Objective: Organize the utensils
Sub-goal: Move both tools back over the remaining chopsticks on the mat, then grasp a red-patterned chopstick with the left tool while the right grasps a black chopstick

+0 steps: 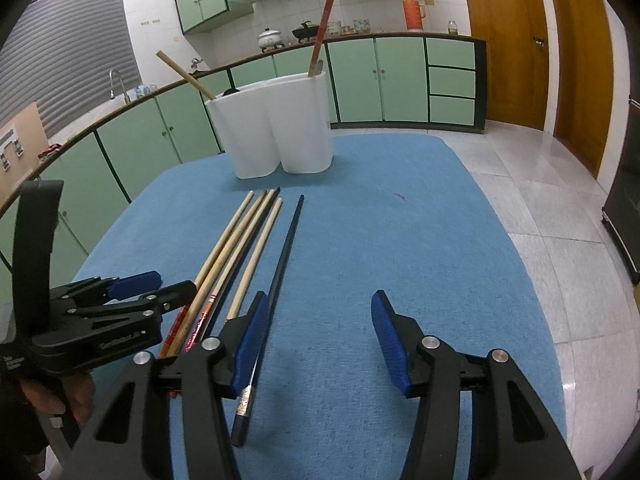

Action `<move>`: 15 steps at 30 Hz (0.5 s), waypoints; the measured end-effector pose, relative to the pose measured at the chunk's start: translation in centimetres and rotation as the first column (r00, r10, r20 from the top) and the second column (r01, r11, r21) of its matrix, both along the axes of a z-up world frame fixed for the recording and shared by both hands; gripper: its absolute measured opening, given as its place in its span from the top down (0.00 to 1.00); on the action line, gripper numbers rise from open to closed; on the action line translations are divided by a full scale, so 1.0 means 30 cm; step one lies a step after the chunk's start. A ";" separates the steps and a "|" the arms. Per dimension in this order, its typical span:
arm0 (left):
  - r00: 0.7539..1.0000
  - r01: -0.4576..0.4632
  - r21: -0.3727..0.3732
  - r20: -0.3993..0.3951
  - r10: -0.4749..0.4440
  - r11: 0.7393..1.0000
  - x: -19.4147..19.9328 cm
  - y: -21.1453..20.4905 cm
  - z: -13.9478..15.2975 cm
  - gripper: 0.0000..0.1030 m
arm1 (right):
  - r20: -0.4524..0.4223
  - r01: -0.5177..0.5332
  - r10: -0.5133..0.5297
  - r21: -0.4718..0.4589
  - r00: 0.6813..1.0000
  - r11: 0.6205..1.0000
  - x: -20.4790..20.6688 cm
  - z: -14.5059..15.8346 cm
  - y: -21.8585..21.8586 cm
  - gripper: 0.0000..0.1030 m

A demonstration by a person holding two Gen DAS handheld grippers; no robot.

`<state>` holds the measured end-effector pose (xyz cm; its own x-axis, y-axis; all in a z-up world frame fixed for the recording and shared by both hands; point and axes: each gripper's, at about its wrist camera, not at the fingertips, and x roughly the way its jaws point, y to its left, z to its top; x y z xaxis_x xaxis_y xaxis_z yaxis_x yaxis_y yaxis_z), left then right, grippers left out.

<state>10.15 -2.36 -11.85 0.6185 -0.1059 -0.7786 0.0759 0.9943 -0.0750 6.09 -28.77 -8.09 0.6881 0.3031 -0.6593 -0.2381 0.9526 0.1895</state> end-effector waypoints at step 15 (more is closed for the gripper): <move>0.998 -0.065 0.016 -0.010 0.065 0.998 -0.019 0.070 -0.001 0.92 | -0.016 -0.061 0.061 -0.009 0.998 0.998 -0.007 -0.006 0.063 0.56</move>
